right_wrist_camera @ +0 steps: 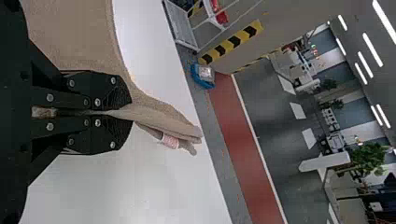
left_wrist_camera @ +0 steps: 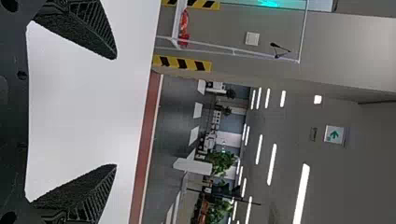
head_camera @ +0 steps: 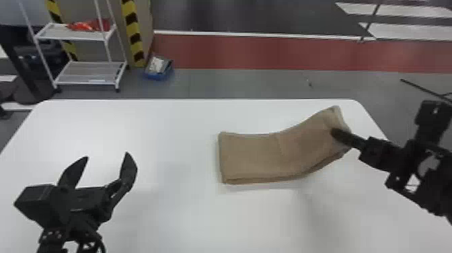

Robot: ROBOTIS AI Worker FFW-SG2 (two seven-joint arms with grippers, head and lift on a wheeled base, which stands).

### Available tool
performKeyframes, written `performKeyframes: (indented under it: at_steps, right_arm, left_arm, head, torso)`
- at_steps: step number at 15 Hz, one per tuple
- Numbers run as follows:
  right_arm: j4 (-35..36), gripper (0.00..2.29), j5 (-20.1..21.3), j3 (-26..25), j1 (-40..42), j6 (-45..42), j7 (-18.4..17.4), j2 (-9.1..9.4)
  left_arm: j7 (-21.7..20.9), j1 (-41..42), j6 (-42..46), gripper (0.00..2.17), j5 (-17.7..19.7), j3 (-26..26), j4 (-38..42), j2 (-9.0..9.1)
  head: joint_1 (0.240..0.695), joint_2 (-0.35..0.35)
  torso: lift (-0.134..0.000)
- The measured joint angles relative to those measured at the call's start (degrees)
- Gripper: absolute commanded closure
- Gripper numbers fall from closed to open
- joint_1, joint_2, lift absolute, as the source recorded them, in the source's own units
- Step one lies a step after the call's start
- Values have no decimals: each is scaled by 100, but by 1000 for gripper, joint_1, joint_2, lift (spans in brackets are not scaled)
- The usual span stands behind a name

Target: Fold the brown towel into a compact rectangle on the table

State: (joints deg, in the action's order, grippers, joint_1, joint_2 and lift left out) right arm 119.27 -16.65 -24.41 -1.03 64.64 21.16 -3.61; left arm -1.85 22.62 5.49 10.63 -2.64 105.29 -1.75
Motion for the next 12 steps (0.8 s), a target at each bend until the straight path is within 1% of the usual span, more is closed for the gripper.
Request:
performKeyframes:
  at_steps: [1,3,6,7,9,10,11,12]
  right_arm:
    - [196,1656,-18,110,28,27,-49,18]
    - [416,1656,75,610,71,-7,-160,90]
    - [452,1656,587,1748,210,-191,-212,218]
    - [401,1656,824,2111,254,-274,-270,277]
    - [205,1636,1140,2673,291,-526,-401,338]
    - [69,1393,1258,2914,295,-641,-429,350]
    - [-77,815,1383,3128,295,-752,-473,357]
    - [-216,137,1473,3284,294,-927,-503,359]
  left_arm:
    - [0,3,0,39,0,0,4,2]
    - [0,18,0,39,0,1,18,8]
    - [0,57,0,39,0,-12,31,14]
    - [0,64,0,39,0,-16,31,12]
    - [0,64,0,39,0,-21,18,9]
    - [0,57,0,39,0,-19,3,8]
    - [-3,47,0,39,0,-14,-13,8]
    - [-7,40,0,39,0,-10,-28,8]
  head:
    - [695,-67]
    - [695,-16]
    - [695,62]
    - [695,110]
    - [695,146]
    - [695,163]
    - [695,178]
    - [695,188]
  torso:
    - [-126]
    - [-126]
    - [-126]
    - [-126]
    - [-126]
    - [-126]
    - [-126]
    - [-126]
